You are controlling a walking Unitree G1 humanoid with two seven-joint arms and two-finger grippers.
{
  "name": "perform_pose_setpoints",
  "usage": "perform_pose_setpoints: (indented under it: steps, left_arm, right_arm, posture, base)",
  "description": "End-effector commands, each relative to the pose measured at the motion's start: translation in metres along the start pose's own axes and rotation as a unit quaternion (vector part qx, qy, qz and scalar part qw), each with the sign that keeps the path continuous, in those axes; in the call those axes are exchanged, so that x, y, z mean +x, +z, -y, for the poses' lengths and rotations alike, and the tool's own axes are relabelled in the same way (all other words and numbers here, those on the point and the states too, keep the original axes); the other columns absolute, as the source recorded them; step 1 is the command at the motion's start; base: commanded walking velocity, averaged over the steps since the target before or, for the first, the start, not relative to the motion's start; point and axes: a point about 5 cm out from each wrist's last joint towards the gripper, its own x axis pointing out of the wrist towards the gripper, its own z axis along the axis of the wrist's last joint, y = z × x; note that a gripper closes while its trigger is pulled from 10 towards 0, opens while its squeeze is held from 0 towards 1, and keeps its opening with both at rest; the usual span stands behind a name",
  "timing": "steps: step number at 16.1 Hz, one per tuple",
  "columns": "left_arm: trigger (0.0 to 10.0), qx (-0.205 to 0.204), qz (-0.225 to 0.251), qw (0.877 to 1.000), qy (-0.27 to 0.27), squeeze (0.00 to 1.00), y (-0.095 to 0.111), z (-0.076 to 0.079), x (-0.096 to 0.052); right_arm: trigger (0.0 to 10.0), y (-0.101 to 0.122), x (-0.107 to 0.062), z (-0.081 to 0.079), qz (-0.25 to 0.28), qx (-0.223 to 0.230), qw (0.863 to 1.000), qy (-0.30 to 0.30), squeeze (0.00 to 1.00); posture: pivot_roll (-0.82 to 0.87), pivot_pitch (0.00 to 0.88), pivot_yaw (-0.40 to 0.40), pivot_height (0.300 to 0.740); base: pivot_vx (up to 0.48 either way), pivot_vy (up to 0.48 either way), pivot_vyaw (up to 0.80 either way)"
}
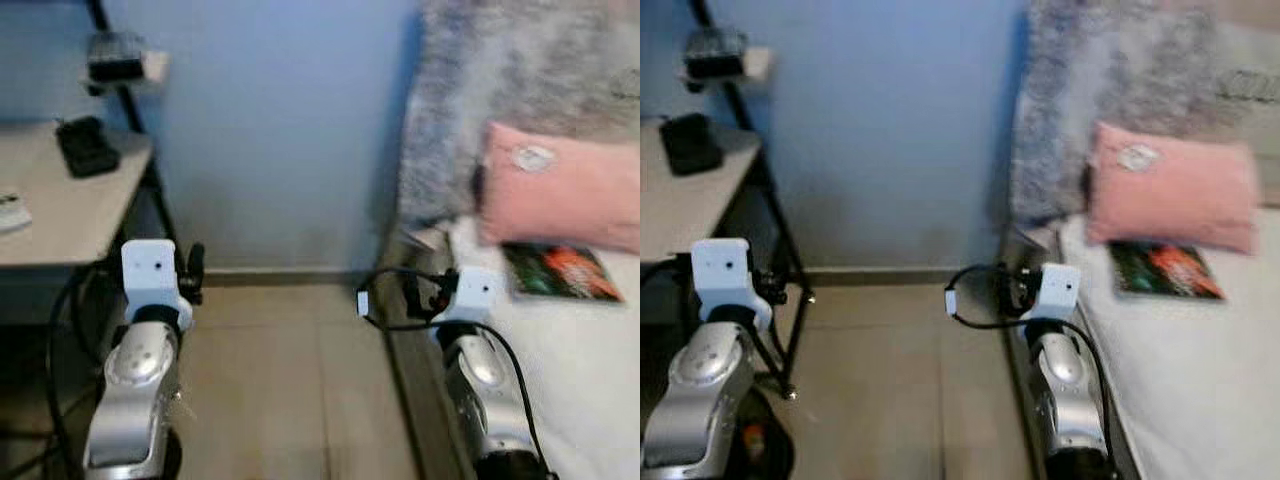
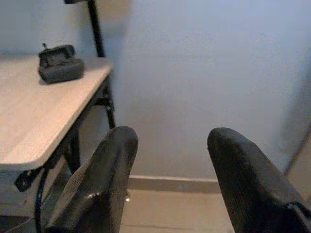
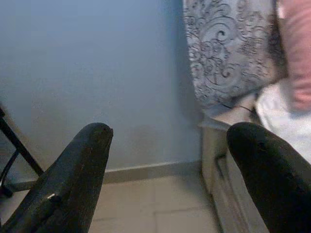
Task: Clean up the room
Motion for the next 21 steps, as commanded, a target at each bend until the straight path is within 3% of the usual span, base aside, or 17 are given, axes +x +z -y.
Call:
perform_pose_setpoints:
  steps: [1,3,10,13,17,21]
  left_arm:
    - [10.0,0.008,0.003,1.000,-0.007,0.00,0.0027,0.0064,0.0040]
    - [10.0,0.018,-0.005,1.000,-0.016,0.00,0.0017,0.0048,0.0063]
    - [10.0,0.019,-0.009,1.000,-0.023,0.00,0.0004,0.0048,0.0104]
    - [10.0,0.022,-0.009,0.999,-0.025,0.00,0.0001,0.0042,0.0110]
    - [10.0,0.021,-0.009,1.000,-0.022,0.00,0.0005,0.0036,0.0118]
    - [10.0,0.005,-0.013,1.000,-0.006,0.00,-0.0021,0.0061,0.0085]
  right_arm:
    - [10.0,-0.0002,-0.0009,0.0120,-0.005,0.000,1.000,-0.025,0.12]
    - [10.0,-0.0003,-0.0012,0.0118,-0.003,-0.005,1.000,-0.023,0.07]
    - [10.0,-0.0033,-0.0026,0.0116,-0.009,-0.011,1.000,-0.020,0.08]
    - [10.0,-0.0052,-0.0036,0.0117,-0.011,-0.009,1.000,-0.022,0.07]
    - [10.0,-0.0056,-0.0040,0.0104,-0.010,-0.010,1.000,-0.019,0.07]
    - [10.0,-0.0076,-0.0033,0.0091,-0.020,-0.017,1.000,-0.010,0.04]
  posture:
    - [0.13,0.000,-0.033,0.740]
    - [0.13,0.000,-0.030,0.740]
    - [0.13,0.000,-0.031,0.740]
    - [0.13,0.000,-0.032,0.740]
    - [0.13,0.000,-0.032,0.740]
    - [0.13,0.000,-0.037,0.740]
  base:
    - [0.454,0.000,0.00]
    - [0.458,0.000,0.00]
    - [0.458,0.000,0.00]
    - [0.458,0.000,-0.78]
    - [0.460,0.000,0.00]
    - [0.342,0.000,0.00]
